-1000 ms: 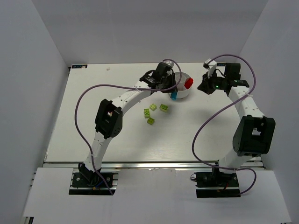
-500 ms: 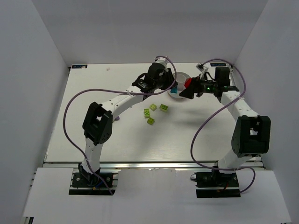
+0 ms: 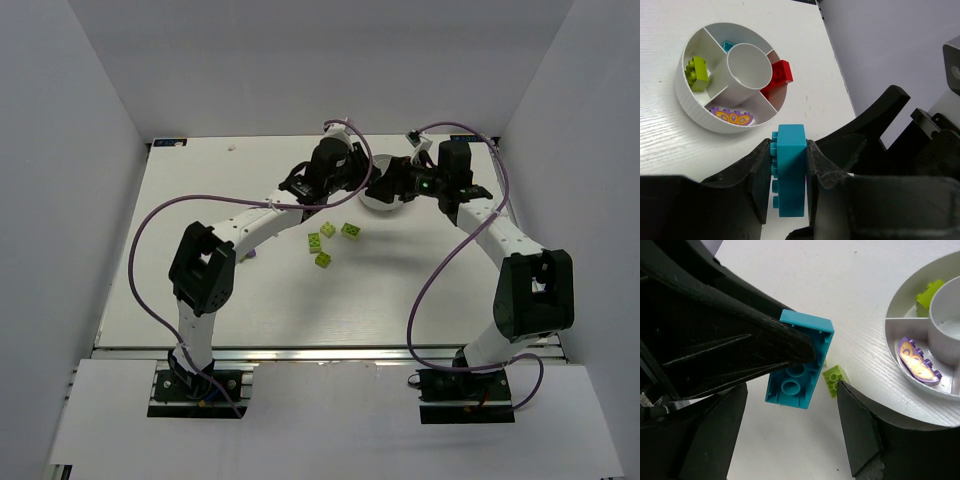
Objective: Sort the legos into containers by color
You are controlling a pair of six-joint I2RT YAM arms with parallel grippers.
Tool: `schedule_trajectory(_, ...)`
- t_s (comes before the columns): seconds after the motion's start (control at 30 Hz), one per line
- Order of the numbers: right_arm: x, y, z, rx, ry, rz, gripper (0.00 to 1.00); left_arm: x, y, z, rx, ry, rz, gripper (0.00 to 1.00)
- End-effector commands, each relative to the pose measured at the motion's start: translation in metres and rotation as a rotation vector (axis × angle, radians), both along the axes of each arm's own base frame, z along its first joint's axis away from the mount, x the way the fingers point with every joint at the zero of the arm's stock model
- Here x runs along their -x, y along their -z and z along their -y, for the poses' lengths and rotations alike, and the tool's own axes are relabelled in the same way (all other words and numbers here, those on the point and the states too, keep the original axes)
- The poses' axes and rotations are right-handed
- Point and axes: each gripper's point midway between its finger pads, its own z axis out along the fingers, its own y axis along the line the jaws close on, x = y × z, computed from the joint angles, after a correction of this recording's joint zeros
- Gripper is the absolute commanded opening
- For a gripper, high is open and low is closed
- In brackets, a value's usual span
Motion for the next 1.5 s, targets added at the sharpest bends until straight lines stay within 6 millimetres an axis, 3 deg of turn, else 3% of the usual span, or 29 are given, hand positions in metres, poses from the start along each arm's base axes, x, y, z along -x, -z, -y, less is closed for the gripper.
schedule_trajectory(0.0, -0.018, -0.038, -0.003, -0.054, 0.074, 0.078, 0.76, 0.009, -0.045, -0.004, 0.072, -0.007, 0.059, 0.08)
schedule_trajectory(0.13, -0.018, -0.036, -0.008, -0.062, 0.064, 0.066, 0.65, 0.010, -0.046, -0.006, 0.071, -0.015, 0.059, 0.08)
schedule_trajectory(0.2, -0.016, -0.032, -0.012, -0.059, 0.051, 0.043, 0.64, 0.008, -0.055, -0.006, 0.095, -0.021, 0.085, 0.08)
schedule_trajectory(0.43, -0.012, -0.031, -0.018, -0.085, 0.043, 0.027, 0.57, 0.010, -0.058, -0.006, 0.127, -0.022, 0.084, 0.08)
schedule_trajectory(0.7, -0.023, -0.043, -0.014, -0.081, 0.083, 0.093, 0.34, 0.012, -0.062, -0.008, 0.157, -0.029, 0.086, 0.08)
schedule_trajectory(0.73, -0.024, -0.045, -0.014, -0.079, 0.088, 0.103, 0.27, 0.013, -0.060, -0.008, 0.156, -0.030, 0.083, 0.09)
schedule_trajectory(0.8, -0.027, -0.048, -0.014, -0.059, 0.078, 0.123, 0.17, 0.010, -0.062, -0.013, 0.153, -0.054, 0.087, 0.17)
schedule_trajectory(0.83, -0.026, -0.044, -0.012, -0.037, 0.077, 0.110, 0.15, 0.009, -0.065, -0.017, 0.149, -0.069, 0.097, 0.26)
schedule_trajectory(0.9, -0.036, -0.047, -0.006, 0.037, 0.077, 0.176, 0.10, 0.002, -0.068, -0.032, 0.124, -0.138, 0.107, 0.51)
schedule_trajectory(0.93, -0.040, -0.047, -0.002, 0.077, 0.077, 0.205, 0.10, -0.003, -0.068, -0.042, 0.114, -0.173, 0.108, 0.58)
schedule_trajectory(0.97, -0.040, -0.035, 0.004, 0.141, 0.071, 0.184, 0.09, -0.003, -0.076, -0.054, 0.112, -0.203, 0.116, 0.69)
schedule_trajectory(1.0, -0.044, -0.034, 0.010, 0.195, 0.063, 0.212, 0.09, -0.005, -0.079, -0.064, 0.109, -0.231, 0.120, 0.71)
schedule_trajectory(1.03, -0.055, -0.047, 0.017, 0.295, 0.022, 0.344, 0.08, -0.012, -0.076, -0.083, 0.098, -0.283, 0.116, 0.72)
schedule_trajectory(1.07, -0.057, -0.031, 0.025, 0.372, 0.004, 0.318, 0.08, -0.010, -0.084, -0.097, 0.103, -0.306, 0.121, 0.73)
schedule_trajectory(1.1, -0.063, -0.030, 0.033, 0.446, -0.002, 0.349, 0.08, -0.011, -0.086, -0.107, 0.104, -0.328, 0.122, 0.73)
schedule_trajectory(1.13, -0.077, -0.044, 0.042, 0.556, -0.044, 0.475, 0.07, -0.014, -0.082, -0.125, 0.085, -0.365, 0.105, 0.73)
schedule_trajectory(1.17, -0.081, -0.030, 0.050, 0.632, -0.070, 0.465, 0.07, -0.007, -0.079, -0.138, 0.070, -0.380, 0.092, 0.73)
schedule_trajectory(1.2, -0.090, -0.028, 0.062, 0.722, -0.060, 0.493, 0.07, -0.005, -0.078, -0.148, 0.067, -0.390, 0.086, 0.73)
schedule_trajectory(1.23, -0.101, -0.029, 0.070, 0.836, -0.114, 0.577, 0.07, -0.002, -0.059, -0.161, 0.039, -0.403, 0.054, 0.73)
schedule_trajectory(1.27, -0.107, -0.027, 0.078, 0.901, -0.121, 0.599, 0.07, 0.002, -0.056, -0.170, 0.035, -0.410, 0.049, 0.73)
schedule_trajectory(1.3, -0.114, -0.026, 0.089, 0.982, -0.114, 0.615, 0.08, 0.011, -0.065, -0.180, 0.050, -0.418, 0.064, 0.73)
schedule_trajectory(1.37, -0.128, -0.016, 0.101, 1.137, -0.198, 0.676, 0.09, 0.020, -0.057, -0.196, 0.038, -0.439, 0.054, 0.73)
schedule_trajectory(1.4, -0.134, -0.012, 0.111, 1.209, -0.202, 0.680, 0.10, 0.028, -0.037, -0.203, 0.011, -0.445, 0.025, 0.73)
schedule_trajectory(1.47, -0.150, -0.002, 0.118, 1.328, -0.266, 0.733, 0.10, 0.041, -0.040, -0.215, 0.024, -0.462, 0.034, 0.73)
